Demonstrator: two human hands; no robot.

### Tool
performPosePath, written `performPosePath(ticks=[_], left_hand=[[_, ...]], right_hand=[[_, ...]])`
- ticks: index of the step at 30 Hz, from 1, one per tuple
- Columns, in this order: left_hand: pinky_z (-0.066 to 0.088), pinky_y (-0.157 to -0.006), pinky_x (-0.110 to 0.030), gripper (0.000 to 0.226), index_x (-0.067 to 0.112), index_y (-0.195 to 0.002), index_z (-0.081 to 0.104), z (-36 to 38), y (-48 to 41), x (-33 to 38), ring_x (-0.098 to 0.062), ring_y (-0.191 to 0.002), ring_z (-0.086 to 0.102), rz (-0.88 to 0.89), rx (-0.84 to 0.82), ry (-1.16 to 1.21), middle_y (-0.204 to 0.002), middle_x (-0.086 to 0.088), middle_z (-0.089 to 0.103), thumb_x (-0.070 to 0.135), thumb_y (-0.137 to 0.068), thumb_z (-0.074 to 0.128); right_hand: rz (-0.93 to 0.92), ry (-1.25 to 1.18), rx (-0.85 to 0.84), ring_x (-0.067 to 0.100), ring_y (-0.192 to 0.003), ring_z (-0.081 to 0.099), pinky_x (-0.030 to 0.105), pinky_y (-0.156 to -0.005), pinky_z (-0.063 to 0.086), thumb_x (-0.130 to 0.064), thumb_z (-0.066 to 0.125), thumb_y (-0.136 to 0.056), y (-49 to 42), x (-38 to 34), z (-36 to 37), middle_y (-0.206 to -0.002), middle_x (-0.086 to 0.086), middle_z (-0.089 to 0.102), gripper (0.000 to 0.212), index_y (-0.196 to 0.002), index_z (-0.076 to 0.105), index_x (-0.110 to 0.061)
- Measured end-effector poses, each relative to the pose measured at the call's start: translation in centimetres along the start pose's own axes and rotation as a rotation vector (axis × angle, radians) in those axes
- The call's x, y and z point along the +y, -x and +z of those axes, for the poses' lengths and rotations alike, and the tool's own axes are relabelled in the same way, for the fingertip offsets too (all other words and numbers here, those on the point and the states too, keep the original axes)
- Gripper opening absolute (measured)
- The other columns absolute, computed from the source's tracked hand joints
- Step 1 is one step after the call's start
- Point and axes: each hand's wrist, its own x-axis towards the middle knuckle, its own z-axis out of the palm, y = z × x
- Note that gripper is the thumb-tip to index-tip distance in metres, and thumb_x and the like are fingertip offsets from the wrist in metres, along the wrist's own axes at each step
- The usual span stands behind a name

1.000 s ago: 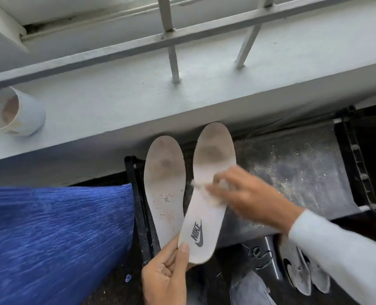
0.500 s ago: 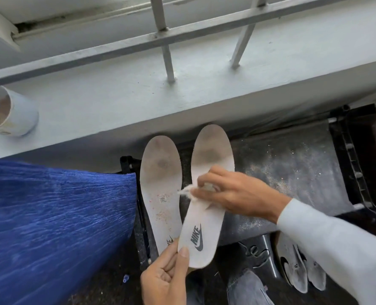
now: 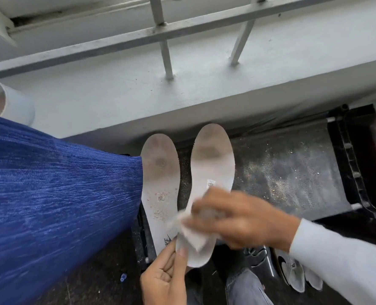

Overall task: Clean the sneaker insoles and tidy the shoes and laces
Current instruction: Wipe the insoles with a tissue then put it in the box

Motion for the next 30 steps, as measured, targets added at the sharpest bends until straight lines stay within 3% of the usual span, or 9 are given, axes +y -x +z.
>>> performPosePath(ticks=[3, 6, 10, 13, 15, 18, 20, 25, 30], left_hand=[[0.063, -0.063, -0.022, 0.031, 0.011, -0.093, 0.077, 0.2, -0.1, 0.1, -0.011, -0.073, 0.079, -0.003, -0.012, 0.014, -0.078, -0.006, 0.082, -0.014, -0.088, 0.061], [0.063, -0.063, -0.023, 0.033, 0.014, -0.096, 0.077, -0.1, -0.2, -0.2, -0.013, -0.079, 0.079, 0.014, -0.032, -0.011, -0.086, -0.001, 0.082, -0.013, -0.088, 0.060], [0.063, -0.061, -0.021, 0.034, 0.013, -0.100, 0.075, -0.1, -0.2, -0.1, -0.011, -0.077, 0.079, 0.022, -0.030, -0.007, -0.082, 0.000, 0.082, -0.014, -0.088, 0.059], [0.063, -0.063, -0.022, 0.034, 0.013, -0.103, 0.074, 0.0, -0.1, 0.0, -0.009, -0.076, 0.079, 0.017, -0.024, 0.008, -0.081, 0.002, 0.082, -0.014, -0.089, 0.058], [0.064, -0.064, -0.022, 0.033, 0.012, -0.106, 0.073, 0.2, 0.0, -0.1, -0.007, -0.075, 0.078, 0.010, -0.025, 0.013, -0.080, 0.004, 0.082, -0.013, -0.090, 0.058], [0.062, -0.062, -0.020, 0.034, 0.016, -0.100, 0.074, 0.6, 0.3, -0.2, -0.004, -0.076, 0.078, 0.021, -0.020, 0.016, -0.079, 0.005, 0.082, -0.012, -0.090, 0.059], [0.062, -0.062, -0.019, 0.035, 0.018, -0.098, 0.075, 0.7, 0.4, -0.5, -0.005, -0.077, 0.078, 0.040, -0.014, 0.023, -0.080, 0.005, 0.082, -0.012, -0.090, 0.060], [0.063, -0.070, -0.021, 0.034, 0.018, -0.104, 0.074, 0.8, 0.5, -1.9, -0.008, -0.085, 0.079, 0.057, 0.048, 0.017, -0.087, 0.008, 0.082, -0.010, -0.090, 0.060], [0.063, -0.082, -0.032, 0.036, 0.026, -0.096, 0.075, 2.2, 0.9, -4.0, -0.008, -0.088, 0.078, 0.016, 0.156, 0.035, -0.088, 0.010, 0.082, -0.007, -0.092, 0.062]], right_hand=[[-0.123, 0.025, -0.191, 0.025, -0.084, 0.054, 0.035, -0.064, 0.048, -0.012, 0.054, -0.098, 1.0, 1.7, 1.2, -0.105, 0.009, 0.064, 0.027, -0.124, 0.063, -0.009], [0.127, 0.187, -0.188, 0.028, -0.092, 0.057, 0.044, -0.075, 0.053, -0.024, 0.035, -0.097, 0.3, 7.0, -0.1, -0.108, 0.006, 0.058, 0.035, -0.119, 0.061, -0.016], [0.436, 0.463, -0.008, 0.039, -0.101, 0.054, 0.048, -0.068, 0.059, -0.001, 0.053, -0.083, -0.6, 12.7, -2.6, -0.113, 0.017, 0.060, 0.039, -0.119, 0.065, -0.009], [0.525, 0.488, 0.202, 0.041, -0.095, 0.054, 0.047, -0.077, 0.055, 0.004, 0.052, -0.083, -0.8, 12.1, -3.6, -0.108, 0.020, 0.060, 0.043, -0.121, 0.066, -0.008], [0.414, 0.379, 0.319, 0.036, -0.086, 0.056, 0.040, -0.077, 0.051, 0.007, 0.058, -0.085, -0.6, 9.3, -3.2, -0.104, 0.020, 0.063, 0.036, -0.116, 0.070, -0.005], [0.081, 0.227, 0.056, 0.027, -0.083, 0.054, 0.034, -0.069, 0.048, 0.004, 0.059, -0.090, 0.2, 4.5, -1.0, -0.105, 0.015, 0.065, 0.031, -0.118, 0.069, -0.006], [0.013, 0.267, -0.069, 0.022, -0.084, 0.051, 0.033, -0.064, 0.047, 0.000, 0.048, -0.095, 0.9, 4.7, 0.2, -0.106, 0.012, 0.065, 0.032, -0.120, 0.068, -0.007], [0.459, 0.340, 0.229, 0.030, -0.088, 0.054, 0.039, -0.069, 0.054, 0.004, 0.057, -0.083, 0.4, 9.4, -0.3, -0.105, 0.012, 0.065, 0.035, -0.111, 0.072, -0.010], [0.603, 0.038, 0.523, 0.027, -0.082, 0.060, 0.035, -0.073, 0.052, -0.002, 0.053, -0.086, 0.0, 8.3, -1.1, -0.108, 0.006, 0.059, 0.039, -0.117, 0.073, -0.016]])
